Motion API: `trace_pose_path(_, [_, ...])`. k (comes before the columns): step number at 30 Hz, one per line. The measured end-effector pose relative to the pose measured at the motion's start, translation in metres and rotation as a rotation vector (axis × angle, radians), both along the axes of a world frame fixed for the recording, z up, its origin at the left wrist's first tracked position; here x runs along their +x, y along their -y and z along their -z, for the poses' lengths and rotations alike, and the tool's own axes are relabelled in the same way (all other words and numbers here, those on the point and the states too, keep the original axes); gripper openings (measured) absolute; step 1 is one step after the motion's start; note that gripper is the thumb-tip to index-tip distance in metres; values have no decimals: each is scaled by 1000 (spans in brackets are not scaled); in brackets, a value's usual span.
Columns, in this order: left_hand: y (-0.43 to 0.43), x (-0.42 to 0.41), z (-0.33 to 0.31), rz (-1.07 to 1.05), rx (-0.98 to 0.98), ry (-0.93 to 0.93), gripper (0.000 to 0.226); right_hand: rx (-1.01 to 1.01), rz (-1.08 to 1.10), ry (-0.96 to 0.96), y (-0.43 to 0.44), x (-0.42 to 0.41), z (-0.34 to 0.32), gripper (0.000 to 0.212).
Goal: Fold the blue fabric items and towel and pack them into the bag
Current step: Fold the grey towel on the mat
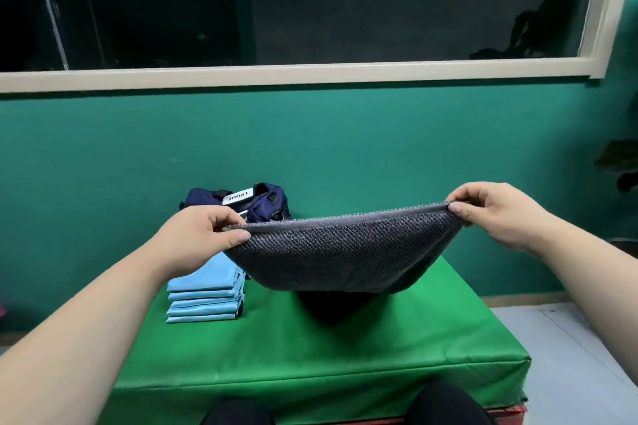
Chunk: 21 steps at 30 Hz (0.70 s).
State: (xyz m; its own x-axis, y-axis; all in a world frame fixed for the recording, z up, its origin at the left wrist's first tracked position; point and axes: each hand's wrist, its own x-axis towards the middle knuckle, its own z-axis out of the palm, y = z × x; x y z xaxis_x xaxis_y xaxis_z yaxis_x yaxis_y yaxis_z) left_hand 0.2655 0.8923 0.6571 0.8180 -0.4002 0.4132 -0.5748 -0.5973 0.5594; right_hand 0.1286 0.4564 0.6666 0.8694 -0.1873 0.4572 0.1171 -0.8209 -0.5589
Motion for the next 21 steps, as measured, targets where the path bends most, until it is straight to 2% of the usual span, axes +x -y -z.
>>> trace_pose_path(6, [22,23,41,-116,89,-12,12,-32,126,-81,6,30,47,13])
trace_pose_path(12, [50,70,99,-180,52,-104,7,7,202,-105,13,89,104,7])
trace_pose_path(17, [78,120,140,-233,-89,-151,9,67,243,-93,17,150,136,9])
trace_pose_path(21, [108,162,161,-275,-213,-115,12,89,274,-67,18,209,153,7])
